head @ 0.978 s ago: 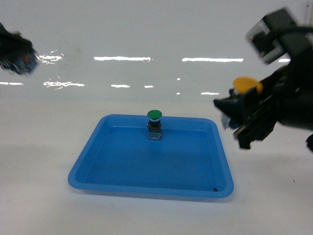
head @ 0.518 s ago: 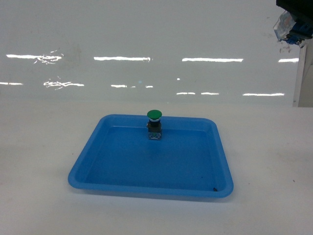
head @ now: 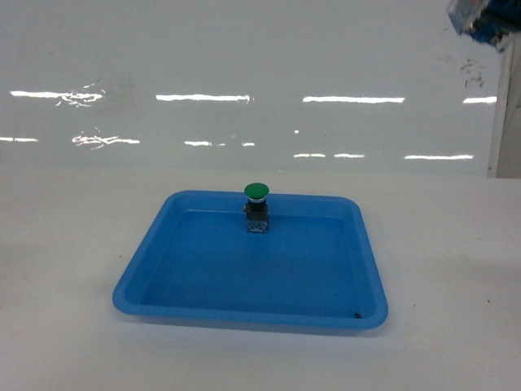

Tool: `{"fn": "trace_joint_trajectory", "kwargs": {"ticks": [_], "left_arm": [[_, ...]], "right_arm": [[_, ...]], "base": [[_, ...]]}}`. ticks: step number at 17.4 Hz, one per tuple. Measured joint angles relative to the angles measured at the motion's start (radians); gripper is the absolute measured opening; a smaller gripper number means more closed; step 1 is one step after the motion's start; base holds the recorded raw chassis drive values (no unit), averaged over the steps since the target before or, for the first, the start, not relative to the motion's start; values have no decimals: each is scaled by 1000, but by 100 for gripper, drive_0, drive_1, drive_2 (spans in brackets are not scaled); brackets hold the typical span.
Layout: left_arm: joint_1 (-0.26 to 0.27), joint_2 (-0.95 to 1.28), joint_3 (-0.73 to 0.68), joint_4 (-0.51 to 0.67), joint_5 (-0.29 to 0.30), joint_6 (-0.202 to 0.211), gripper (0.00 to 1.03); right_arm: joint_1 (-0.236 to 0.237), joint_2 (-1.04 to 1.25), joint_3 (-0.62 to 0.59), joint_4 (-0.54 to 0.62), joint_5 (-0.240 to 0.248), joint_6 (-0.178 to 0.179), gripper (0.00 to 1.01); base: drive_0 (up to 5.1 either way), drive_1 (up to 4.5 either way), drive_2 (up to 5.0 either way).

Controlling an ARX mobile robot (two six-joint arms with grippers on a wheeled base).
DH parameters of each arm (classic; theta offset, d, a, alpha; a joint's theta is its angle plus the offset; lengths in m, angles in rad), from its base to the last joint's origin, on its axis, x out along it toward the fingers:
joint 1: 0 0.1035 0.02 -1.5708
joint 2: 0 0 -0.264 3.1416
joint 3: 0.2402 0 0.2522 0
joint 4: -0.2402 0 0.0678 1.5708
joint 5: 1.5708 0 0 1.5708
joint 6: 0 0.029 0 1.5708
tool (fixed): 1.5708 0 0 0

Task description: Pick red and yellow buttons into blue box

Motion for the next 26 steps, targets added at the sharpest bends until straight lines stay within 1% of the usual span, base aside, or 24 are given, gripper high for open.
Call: {"fn": "trace_joint_trajectory", "kwargs": {"ticks": [2,3,5,6,7,8,9,10,20,22,24,26], "left_arm": [[0,0,0,0,0,0,24],[0,0,0,0,0,0,24],[0,0,0,0,0,0,24],[0,0,0,0,0,0,24],[0,0,0,0,0,0,24],[0,0,0,0,0,0,24],[0,0,0,0,-1,0,24],[0,0,0,-1,0,0,24],[1,-2,0,-2,2,0,24],[33,-57,-8,-44,48,-3,24],[95,-160,-12,-86,122,-19,24],[170,-248,-17,-116,207,-38,24]], "right_arm": [[38,-80,-23,-17,18,24,36],[52,-114,-39,-13,39,35,36],[76,-172,-65,-43,68,48,36],[94,-220,-94,-55,95,53,36],[101,-273,-116,-92,107,56,36],[107,-406,-172,-171,189,54,36],[108,-438,-197,-208,155,41,36],[107,-443,-214,-213,131,38,36],[106,-427,-217,-217,130,34,36],[106,-427,-217,-217,130,34,36],[106,-427,-217,-217,130,34,36],[106,-427,-217,-217,130,34,36]], "base": [[0,0,0],[0,0,0],[0,0,0],[0,0,0],[0,0,0],[0,0,0],[0,0,0],[0,0,0],[0,0,0],[0,0,0],[0,0,0],[0,0,0]]}}
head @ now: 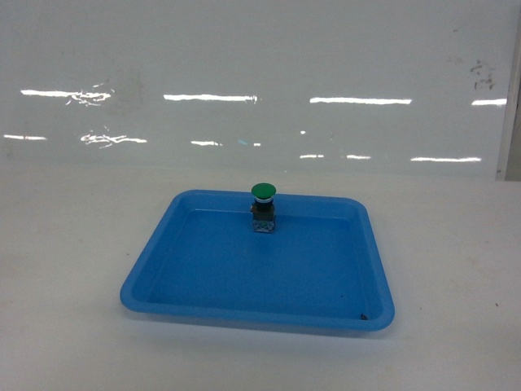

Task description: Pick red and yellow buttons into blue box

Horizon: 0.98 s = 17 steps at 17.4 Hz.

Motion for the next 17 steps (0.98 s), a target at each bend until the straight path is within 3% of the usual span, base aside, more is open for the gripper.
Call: {"fn": "trace_joint_trajectory", "kwargs": {"ticks": [2,4,9,10,12,14,15,17], "left_arm": [[57,-29,-10,-24,63,-18,24],[72,-32,-28,-40,90,-22,24],[72,-34,-29,-39,93,-23,24],[72,-34,-29,-39,93,-23,24],[72,-34,-29,-39,93,-23,24],[72,-34,-29,-39,93,-23,24],[72,-34,-29,-39,93,-23,24],[72,-34,-29,-39,93,-23,24]], "right_arm": [[0,0,0,0,0,0,36],[0,0,0,0,0,0,36],[-4,0,0,0,-2,0,36],[-62,2,-3,17,-22,-21,36],[-236,-13,-34,51,-29,-93,36],[-364,-48,-58,25,-82,-135,36],[-410,-69,-69,13,-89,-153,36],[-424,-103,-76,-24,-114,-134,36]], "base": [[0,0,0],[0,0,0],[0,0,0],[0,0,0],[0,0,0],[0,0,0],[0,0,0],[0,0,0]]}}
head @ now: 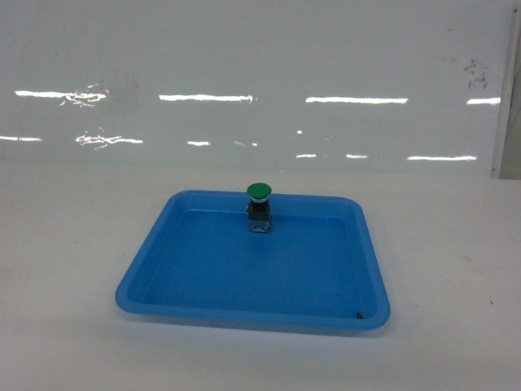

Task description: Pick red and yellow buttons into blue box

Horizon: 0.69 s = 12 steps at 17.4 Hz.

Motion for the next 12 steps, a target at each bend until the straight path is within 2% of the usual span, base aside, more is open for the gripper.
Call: {"fn": "trace_joint_trajectory", "kwargs": {"ticks": [7,12], "left_arm": [[0,0,0,0,0,0,24],[0,1,0,2,0,0,24]], "right_arm": [[6,0,0,1,-5,12,36],[6,5,0,0,-5,14,36]], "base": [[0,0,0],[7,-415,429]]}}
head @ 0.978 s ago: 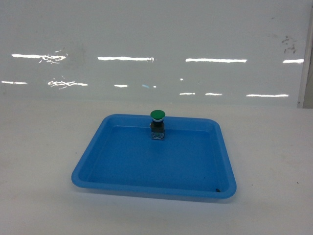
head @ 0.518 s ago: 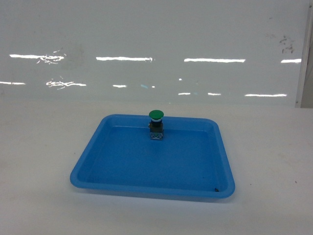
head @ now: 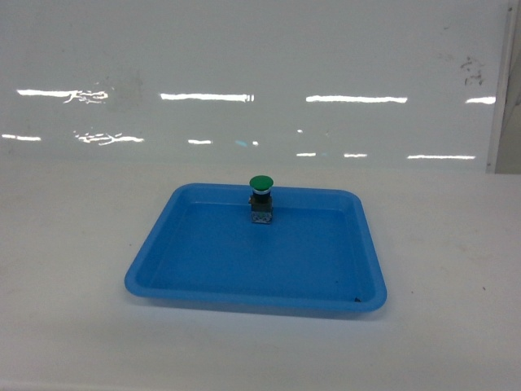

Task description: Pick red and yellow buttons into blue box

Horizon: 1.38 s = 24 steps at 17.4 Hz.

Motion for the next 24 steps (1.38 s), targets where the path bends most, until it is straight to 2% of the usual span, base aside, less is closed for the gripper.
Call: {"fn": "trace_joint_trajectory", "kwargs": {"ticks": [7,24], "left_arm": [[5,-5,0,-2,0,0,24],[5,-4,0,-1,0,0,24]], "right_arm": [[0,-5,0,1,-4,0,36],[0,-6,0,2,-3,0,36]], "base": [[437,-413,-36],[493,-317,-158]]}}
